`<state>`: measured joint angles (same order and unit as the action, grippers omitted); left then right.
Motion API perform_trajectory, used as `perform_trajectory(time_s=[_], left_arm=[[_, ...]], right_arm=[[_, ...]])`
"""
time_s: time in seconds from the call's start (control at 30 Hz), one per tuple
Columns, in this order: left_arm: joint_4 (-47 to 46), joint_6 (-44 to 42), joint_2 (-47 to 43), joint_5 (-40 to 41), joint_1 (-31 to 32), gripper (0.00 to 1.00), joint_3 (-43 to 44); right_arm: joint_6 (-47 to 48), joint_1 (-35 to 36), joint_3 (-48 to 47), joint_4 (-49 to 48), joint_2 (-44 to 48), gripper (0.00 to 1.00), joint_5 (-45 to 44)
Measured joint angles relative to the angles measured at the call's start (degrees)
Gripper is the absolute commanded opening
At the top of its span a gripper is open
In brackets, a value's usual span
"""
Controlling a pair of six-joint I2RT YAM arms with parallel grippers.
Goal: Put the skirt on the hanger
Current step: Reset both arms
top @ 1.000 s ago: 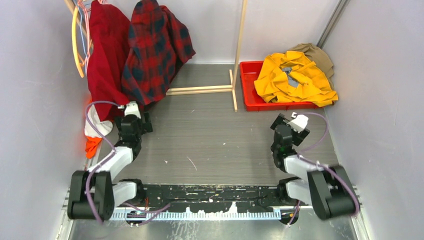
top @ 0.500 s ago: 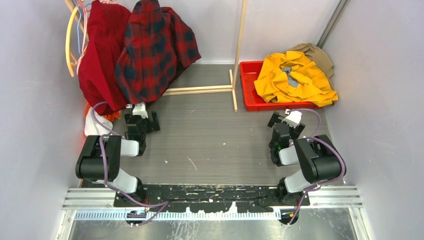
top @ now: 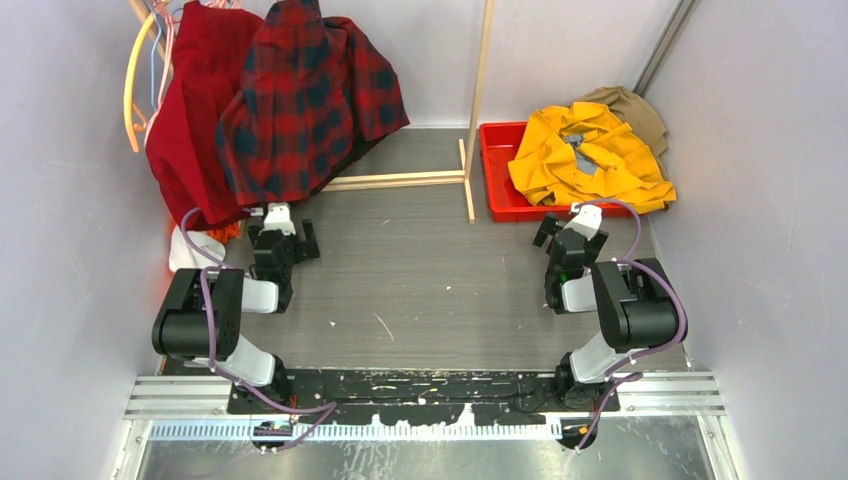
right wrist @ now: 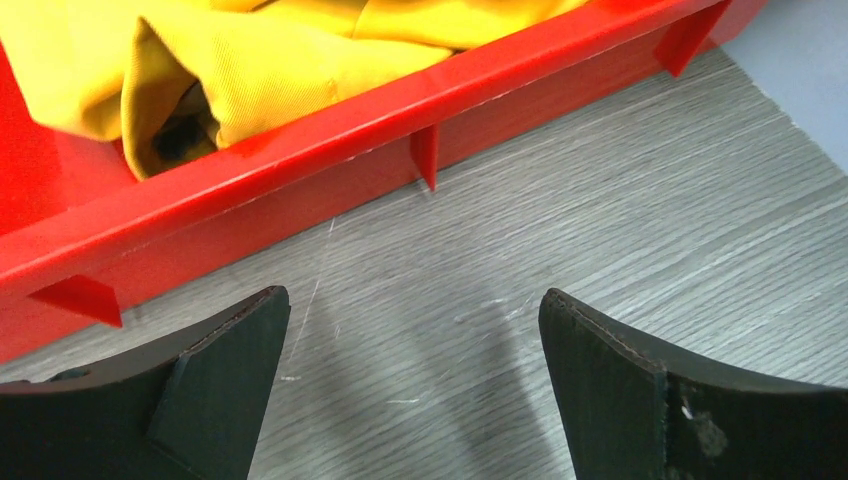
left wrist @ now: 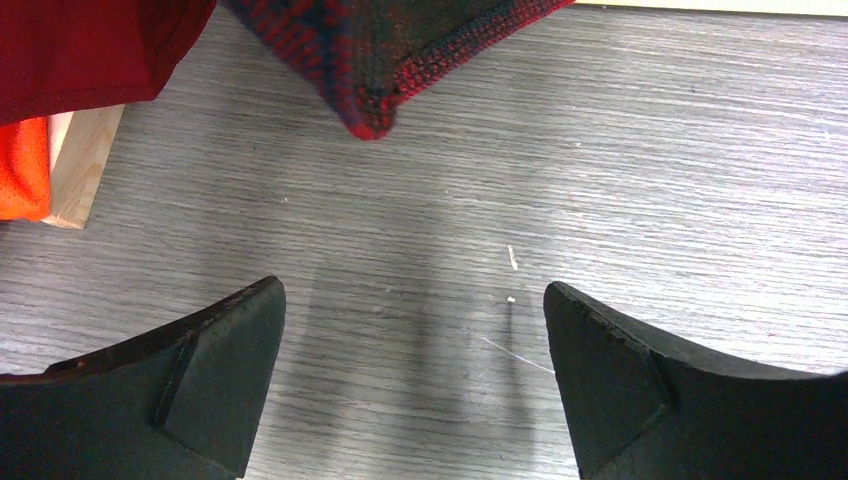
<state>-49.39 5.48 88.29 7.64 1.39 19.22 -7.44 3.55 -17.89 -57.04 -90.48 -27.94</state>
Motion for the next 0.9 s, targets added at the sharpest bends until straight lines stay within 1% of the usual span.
perform_trajectory(time_s=[0.27,0.9], left_arm=[[-0.2,-0.1,0.0,0.0,0.2,0.99,0.0],[-0.6,-1.2,0.0,1.7,1.6,1.00,0.0]], right_arm=[[-0.3,0.0,0.0,2.2,0.0,1.00,1.2],[-0.3,0.0,0.0,2.7,0.0,1.00,2.1]])
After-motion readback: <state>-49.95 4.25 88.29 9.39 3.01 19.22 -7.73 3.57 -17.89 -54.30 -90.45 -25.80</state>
